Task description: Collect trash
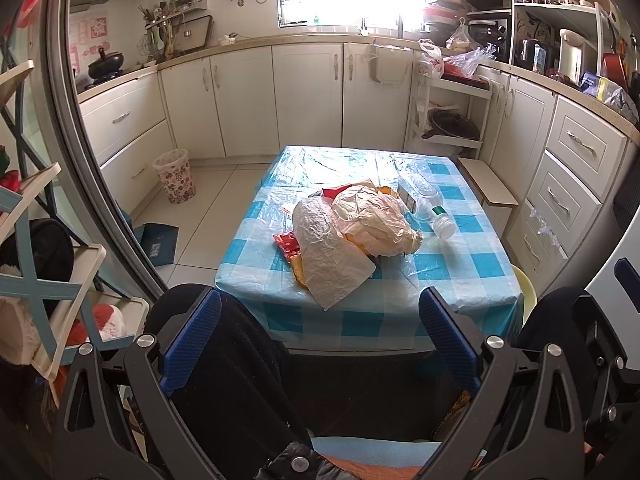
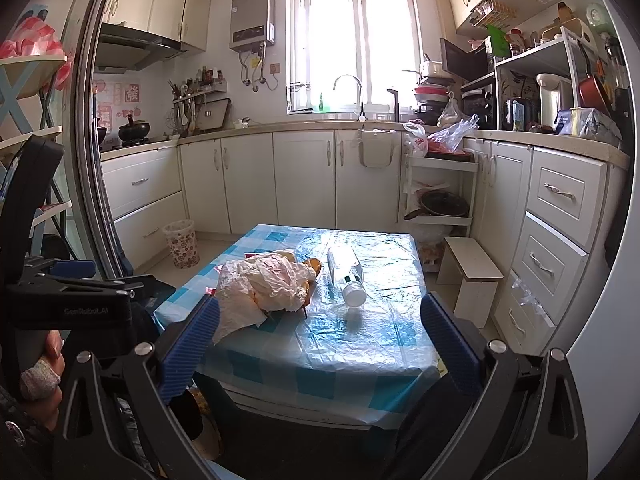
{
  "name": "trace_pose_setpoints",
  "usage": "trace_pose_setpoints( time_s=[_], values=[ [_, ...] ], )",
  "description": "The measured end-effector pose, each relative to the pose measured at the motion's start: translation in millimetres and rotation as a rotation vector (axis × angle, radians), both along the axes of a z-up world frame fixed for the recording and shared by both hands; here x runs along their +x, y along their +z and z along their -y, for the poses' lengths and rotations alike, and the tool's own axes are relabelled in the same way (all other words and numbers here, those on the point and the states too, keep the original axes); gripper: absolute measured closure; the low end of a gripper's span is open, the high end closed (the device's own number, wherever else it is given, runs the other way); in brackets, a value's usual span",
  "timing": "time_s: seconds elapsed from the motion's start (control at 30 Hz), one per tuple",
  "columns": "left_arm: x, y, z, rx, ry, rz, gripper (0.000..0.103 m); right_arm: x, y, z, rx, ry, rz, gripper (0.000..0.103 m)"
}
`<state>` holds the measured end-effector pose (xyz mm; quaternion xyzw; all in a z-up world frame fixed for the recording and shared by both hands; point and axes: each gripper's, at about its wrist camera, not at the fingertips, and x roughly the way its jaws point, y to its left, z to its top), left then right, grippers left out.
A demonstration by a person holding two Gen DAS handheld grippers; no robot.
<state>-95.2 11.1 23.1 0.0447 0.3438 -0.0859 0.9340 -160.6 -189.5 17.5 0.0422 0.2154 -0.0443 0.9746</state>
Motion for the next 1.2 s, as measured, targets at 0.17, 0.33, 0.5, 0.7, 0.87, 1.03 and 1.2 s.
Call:
trace_pose_setpoints(
  time_s=[0.17,0.33,0.5,0.7,0.87,1.03,1.2],
  values=[
    [-0.4,-0.3,-0.1,-0.001,0.001,0.000,0.008,1.4,-1.1,-1.8,-0.004,0.005,-0.005,0.007],
    [-1.1,-3.8,-1.4,-0.002,0.005,-0.004,0.008,1.4,-1.7,-2.6,-0.004,0.006,-0.008,0.007],
    [-1.3,-7.3,-3.8,-0.004,0.011,-0.012,0.008,1.0,-3.1,-2.3,0.000,0.007,-0.013,0.007],
    [-1.2,-7.8,-5.5,-0.004,0.018,-0.017,0.008,0.8,-5.2,-3.5,-0.002,0.007,-0.015,0.007],
    [-1.2,-8.7,-5.9,-0.003,0.020,-0.017,0.008,-0.3,-7.3,-3.8,0.000,0.008,-0.020,0.007],
    [-1.9,-9.9,-7.6,-0.005,0.025,-0.018,0.008,0.1,-9.0,-4.3,-0.001,0.010,-0.024,0.007],
    [-2.6,-11.2,-10.2,-0.008,0.036,-0.018,0.008,-0.4,-10.8,-4.5,-0.002,0.012,-0.031,0.007]
  ],
)
